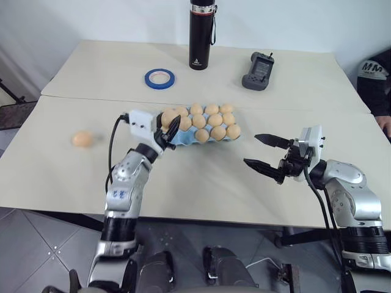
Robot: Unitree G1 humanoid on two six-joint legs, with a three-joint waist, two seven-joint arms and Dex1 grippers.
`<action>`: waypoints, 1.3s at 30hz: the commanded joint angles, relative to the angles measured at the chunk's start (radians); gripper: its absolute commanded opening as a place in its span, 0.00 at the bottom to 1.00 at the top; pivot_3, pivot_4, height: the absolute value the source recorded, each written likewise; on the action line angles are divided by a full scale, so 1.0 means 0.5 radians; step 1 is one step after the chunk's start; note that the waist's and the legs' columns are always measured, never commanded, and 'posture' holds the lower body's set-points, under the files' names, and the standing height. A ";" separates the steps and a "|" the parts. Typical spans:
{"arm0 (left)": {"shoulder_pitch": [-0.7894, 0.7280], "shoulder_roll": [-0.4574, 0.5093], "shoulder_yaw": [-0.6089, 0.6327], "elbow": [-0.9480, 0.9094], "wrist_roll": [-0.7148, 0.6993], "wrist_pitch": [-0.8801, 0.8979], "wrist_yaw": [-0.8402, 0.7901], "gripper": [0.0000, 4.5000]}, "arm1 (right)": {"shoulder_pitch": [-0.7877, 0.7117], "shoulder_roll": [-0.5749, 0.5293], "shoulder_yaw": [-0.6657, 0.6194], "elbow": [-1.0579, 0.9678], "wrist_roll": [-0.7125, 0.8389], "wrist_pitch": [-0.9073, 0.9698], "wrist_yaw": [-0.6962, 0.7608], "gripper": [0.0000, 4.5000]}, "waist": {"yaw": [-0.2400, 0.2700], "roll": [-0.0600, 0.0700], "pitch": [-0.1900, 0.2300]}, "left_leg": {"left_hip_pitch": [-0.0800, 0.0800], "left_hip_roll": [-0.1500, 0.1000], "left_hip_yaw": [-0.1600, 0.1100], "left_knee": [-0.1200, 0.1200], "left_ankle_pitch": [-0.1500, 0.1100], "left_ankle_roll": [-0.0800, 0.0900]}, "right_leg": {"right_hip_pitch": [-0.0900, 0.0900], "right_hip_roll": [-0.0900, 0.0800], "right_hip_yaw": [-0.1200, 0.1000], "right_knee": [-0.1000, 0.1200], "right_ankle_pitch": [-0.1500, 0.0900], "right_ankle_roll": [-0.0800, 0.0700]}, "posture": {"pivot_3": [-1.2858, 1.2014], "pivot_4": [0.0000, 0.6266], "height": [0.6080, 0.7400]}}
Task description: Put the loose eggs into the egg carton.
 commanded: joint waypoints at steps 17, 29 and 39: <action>-0.090 0.035 -0.106 0.165 0.050 -0.050 -0.236 0.95 | 0.134 0.005 -0.057 -0.163 0.018 -0.045 -0.160 1.00 | -0.004 0.000 0.000 | -0.002 0.002 0.002 -0.008 0.006 -0.009 | -0.007 0.002 0.001 0.003 -0.006 -0.001 | 0.52 0.24 1.00; 0.351 0.301 0.037 -0.487 -0.096 0.211 -0.357 1.00 | 0.116 -0.006 -0.058 -0.147 0.025 -0.040 -0.135 1.00 | -0.009 0.000 0.000 | -0.001 0.002 0.002 -0.008 0.006 -0.010 | -0.007 0.002 0.002 0.006 -0.006 -0.001 | 0.52 0.24 1.00; 1.235 0.709 0.487 -0.951 -0.435 0.248 -0.724 1.00 | 0.040 -0.016 -0.041 -0.068 0.014 -0.045 -0.058 1.00 | -0.015 0.001 0.000 | 0.001 0.003 0.004 -0.009 -0.004 -0.011 | -0.009 0.000 0.002 0.007 -0.009 -0.007 | 0.52 0.24 1.00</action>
